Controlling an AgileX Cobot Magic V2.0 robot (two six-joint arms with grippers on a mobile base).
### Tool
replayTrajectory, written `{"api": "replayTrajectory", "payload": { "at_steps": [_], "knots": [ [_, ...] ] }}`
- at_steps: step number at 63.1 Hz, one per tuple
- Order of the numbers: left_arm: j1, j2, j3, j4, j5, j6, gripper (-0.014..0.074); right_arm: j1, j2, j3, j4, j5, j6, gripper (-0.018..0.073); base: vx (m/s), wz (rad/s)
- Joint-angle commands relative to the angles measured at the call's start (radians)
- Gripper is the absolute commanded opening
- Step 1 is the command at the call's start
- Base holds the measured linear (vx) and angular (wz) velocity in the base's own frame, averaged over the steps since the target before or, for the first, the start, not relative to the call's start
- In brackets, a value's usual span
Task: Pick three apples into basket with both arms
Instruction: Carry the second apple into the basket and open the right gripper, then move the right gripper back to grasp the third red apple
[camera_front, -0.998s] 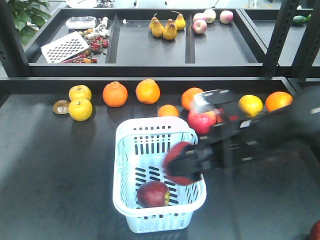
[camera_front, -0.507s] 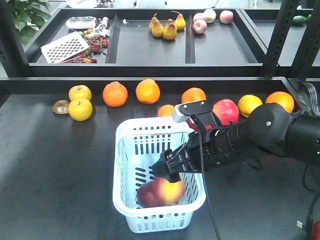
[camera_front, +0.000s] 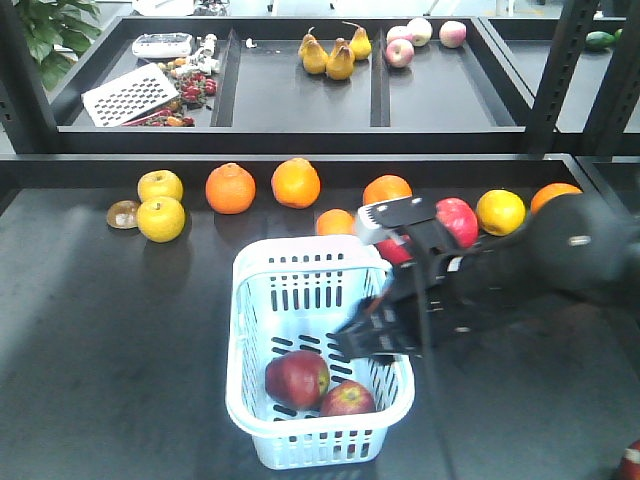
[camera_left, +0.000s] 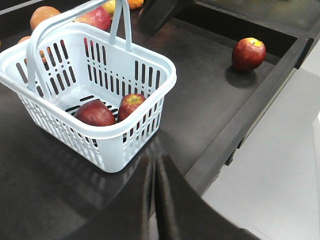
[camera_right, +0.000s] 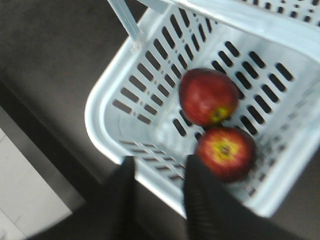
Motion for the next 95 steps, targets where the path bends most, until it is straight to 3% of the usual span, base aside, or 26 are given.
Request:
{"api": "replayTrajectory", "payload": {
  "at_steps": [1,14,23,34,45,55,95],
  "knots": [
    [-0.002,0.006,-0.026,-0.047,-0.048,-0.008,-0.0006,-0.036,-0.099,-0.024,-0.139,0.051,0.134,-0.0016,0.00,0.00],
    [-0.002,0.006,-0.026,-0.047,-0.048,-0.008,-0.0006,-0.198,-0.206,0.035,-0.576,0.132,0.485,-0.0008,0.00,0.00],
    [-0.002,0.006,-0.026,-0.047,-0.048,-0.008,-0.0006,-0.366,-0.233,0.130,-0.713,0.108,0.577,0.0004,0.00,0.00],
    [-0.002,0.006,-0.026,-0.047,-0.048,-0.008,-0.0006,-0.576,-0.205,0.170,-0.720,0.117,0.535,0.0143,0.00,0.00],
    [-0.002,0.006,-0.026,-0.047,-0.048,-0.008,-0.0006,-0.749,-0.147,0.170,-0.720,0.107,0.504,0.0480,0.00,0.00],
    [-0.002,0.006,-0.026,-0.047,-0.048,-0.008,-0.0006,-0.835,-0.061,0.170,-0.718,0.109,0.504,0.0732,0.00,0.00],
    [-0.002,0.006,-0.026,-0.047,-0.048,-0.008,-0.0006,-0.844,0.274,0.170,-0.720,0.012,0.463,0.0638,0.00,0.00]
  ]
}}
